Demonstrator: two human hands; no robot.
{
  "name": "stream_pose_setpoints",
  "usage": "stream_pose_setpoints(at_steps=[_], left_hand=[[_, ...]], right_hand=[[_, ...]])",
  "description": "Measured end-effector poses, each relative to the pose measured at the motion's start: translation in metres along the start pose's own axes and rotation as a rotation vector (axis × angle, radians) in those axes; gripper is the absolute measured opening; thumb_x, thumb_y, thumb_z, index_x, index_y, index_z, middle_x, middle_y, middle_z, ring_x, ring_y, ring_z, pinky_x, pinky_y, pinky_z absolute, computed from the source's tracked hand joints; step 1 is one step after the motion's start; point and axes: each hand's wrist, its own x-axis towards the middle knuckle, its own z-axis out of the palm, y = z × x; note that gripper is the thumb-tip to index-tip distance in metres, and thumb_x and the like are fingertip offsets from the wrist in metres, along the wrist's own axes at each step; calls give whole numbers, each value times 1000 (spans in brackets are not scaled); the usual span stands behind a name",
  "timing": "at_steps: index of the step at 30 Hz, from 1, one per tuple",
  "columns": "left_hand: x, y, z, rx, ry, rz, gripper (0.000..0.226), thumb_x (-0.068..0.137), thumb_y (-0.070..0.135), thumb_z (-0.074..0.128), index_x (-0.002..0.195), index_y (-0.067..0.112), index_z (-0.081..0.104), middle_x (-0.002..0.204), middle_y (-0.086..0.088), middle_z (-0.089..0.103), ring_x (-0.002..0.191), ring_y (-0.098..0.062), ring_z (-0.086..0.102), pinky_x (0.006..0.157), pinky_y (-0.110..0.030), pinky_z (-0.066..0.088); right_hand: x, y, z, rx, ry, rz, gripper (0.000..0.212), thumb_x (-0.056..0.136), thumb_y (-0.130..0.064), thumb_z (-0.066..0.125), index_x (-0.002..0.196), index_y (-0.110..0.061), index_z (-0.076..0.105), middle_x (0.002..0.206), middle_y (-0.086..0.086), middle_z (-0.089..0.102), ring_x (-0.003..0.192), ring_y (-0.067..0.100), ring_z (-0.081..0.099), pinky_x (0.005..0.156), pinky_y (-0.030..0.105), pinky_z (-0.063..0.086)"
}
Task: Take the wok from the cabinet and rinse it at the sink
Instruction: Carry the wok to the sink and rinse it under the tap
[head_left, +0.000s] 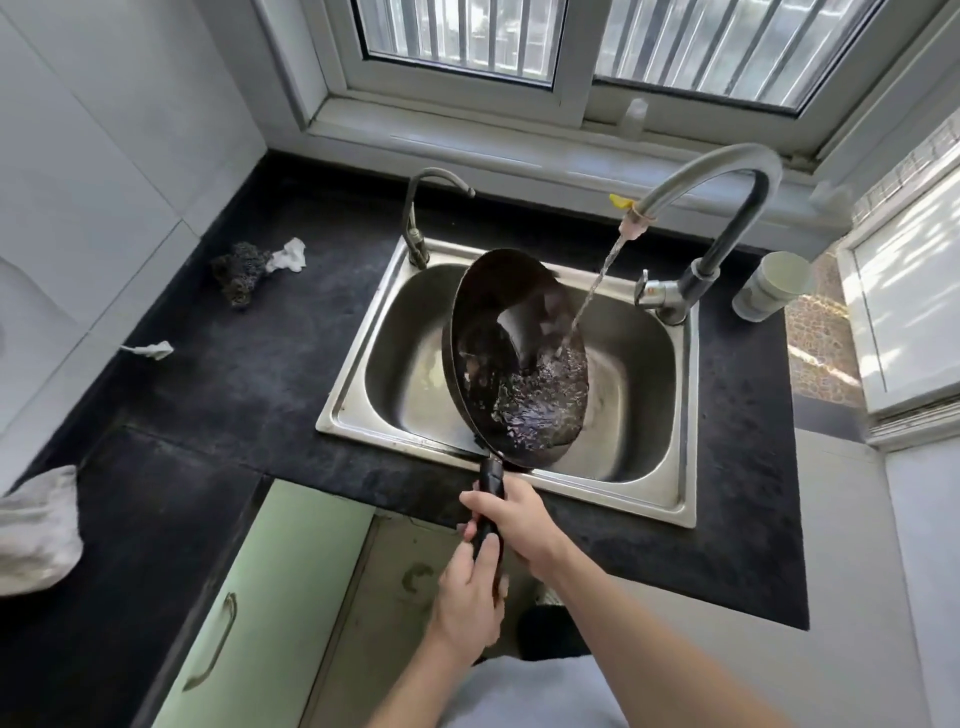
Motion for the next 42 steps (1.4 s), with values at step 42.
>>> stream_pose_setpoints(at_steps=[42], left_hand=[[-10, 10, -28, 170, 244, 308, 25, 96, 38, 54, 99, 16, 64, 64, 10, 56, 59, -13, 54, 53, -25, 43]], right_hand=[[-14, -41, 21, -74, -187, -133, 33, 89, -9, 74, 113, 11, 61, 89, 16, 70, 83, 26, 73, 76, 35, 61]])
